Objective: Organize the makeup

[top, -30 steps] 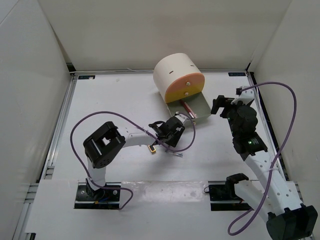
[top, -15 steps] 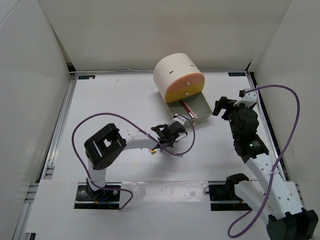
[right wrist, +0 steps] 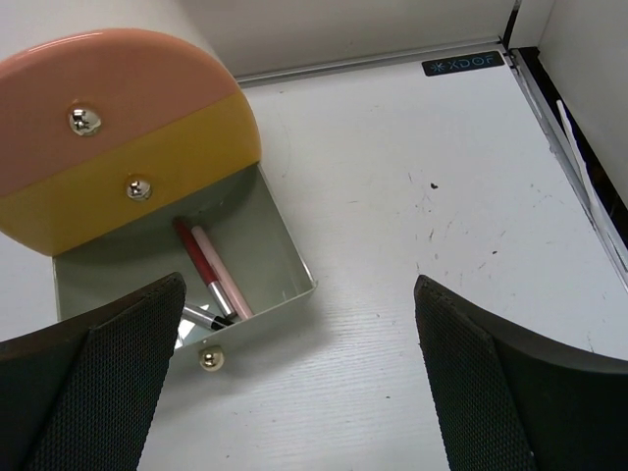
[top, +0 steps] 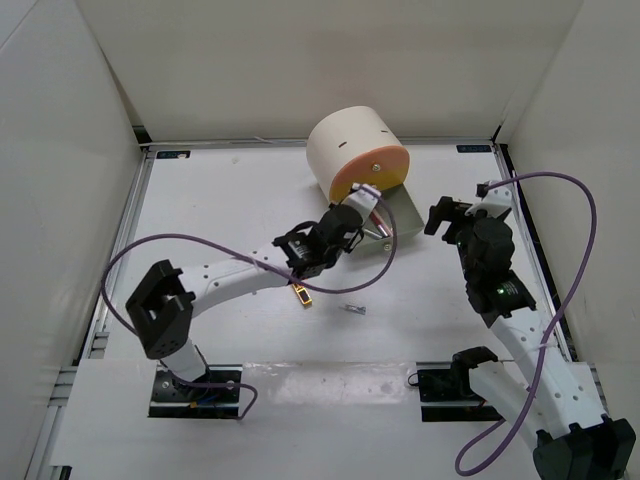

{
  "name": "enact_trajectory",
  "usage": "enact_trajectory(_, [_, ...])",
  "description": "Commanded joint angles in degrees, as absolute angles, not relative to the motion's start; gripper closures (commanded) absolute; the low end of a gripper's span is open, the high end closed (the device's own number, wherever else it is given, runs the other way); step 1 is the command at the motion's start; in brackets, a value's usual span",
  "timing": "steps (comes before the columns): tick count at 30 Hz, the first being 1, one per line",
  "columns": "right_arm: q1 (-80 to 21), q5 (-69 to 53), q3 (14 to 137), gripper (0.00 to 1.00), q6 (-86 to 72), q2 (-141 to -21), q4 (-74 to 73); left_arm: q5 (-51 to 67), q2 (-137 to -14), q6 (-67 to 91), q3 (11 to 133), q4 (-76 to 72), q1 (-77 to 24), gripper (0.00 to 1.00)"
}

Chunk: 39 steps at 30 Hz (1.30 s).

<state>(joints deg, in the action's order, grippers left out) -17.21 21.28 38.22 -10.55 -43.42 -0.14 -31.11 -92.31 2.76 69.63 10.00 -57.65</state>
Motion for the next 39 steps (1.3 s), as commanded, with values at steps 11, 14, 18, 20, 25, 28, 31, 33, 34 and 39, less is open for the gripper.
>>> enact_trajectory(11, [-16.87, 23.57, 38.23, 0.01, -9.5, -42.01, -2.02, -19.51, -113.9, -8.79, 94.37, 5.78, -54.49, 0.33])
enact_trajectory(14, [-16.87, 20.92, 38.67, 0.01, -9.14, -41.49, -4.21, -18.29, -113.04, -7.74, 94.93, 6.68, -54.58, 0.22])
enact_trajectory(18, [-17.23, 11.64, 39.37, 0.01, -7.04, -41.13, -9.47, -16.44, -107.06, -4.94, 91.07, 7.38, -54.58, 0.08])
enact_trajectory(20, [-17.92, 6.0, 41.21, 0.01, -4.93, -42.53, -11.94, -15.74, -102.32, -3.17, 89.75, 10.18, -54.67, 0.04])
enact_trajectory(25, [-24.77, -7.28, 43.24, 0.01, 4.56, -48.33, -18.45, -18.8, -88.97, 7.54, 77.03, 17.63, -53.97, 0.02])
enact_trajectory(28, [-31.97, -11.94, 43.94, 0.01, 8.25, -55.52, -18.28, -22.23, -80.0, 17.81, 70.08, 25.97, -52.04, 0.02])
enact_trajectory(31, [-41.64, -8.74, 45.35, 0.01, 14.14, -65.01, -20.39, -23.99, -71.74, 27.93, 65.06, 33.71, -50.72, 0.02])
enact_trajectory(33, [-47.6, -3.89, 47.18, 0.02, 17.04, -71.7, -22.49, -24.17, -65.85, 33.99, 59.87, 36.55, -50.36, 0.02])
enact_trajectory(34, [-48.51, -1.69, 47.81, 0.03, 17.49, -75.55, -22.85, -24.43, -63.65, 36.01, 58.46, 39.0, -50.36, 0.02])
enact_trajectory(39, [-50.27, -1.14, 46.76, 0.1, 18.89, -80.85, -16.53, -23.82, -55.21, 46.04, 49.76, 42.89, -50.19, 0.02])
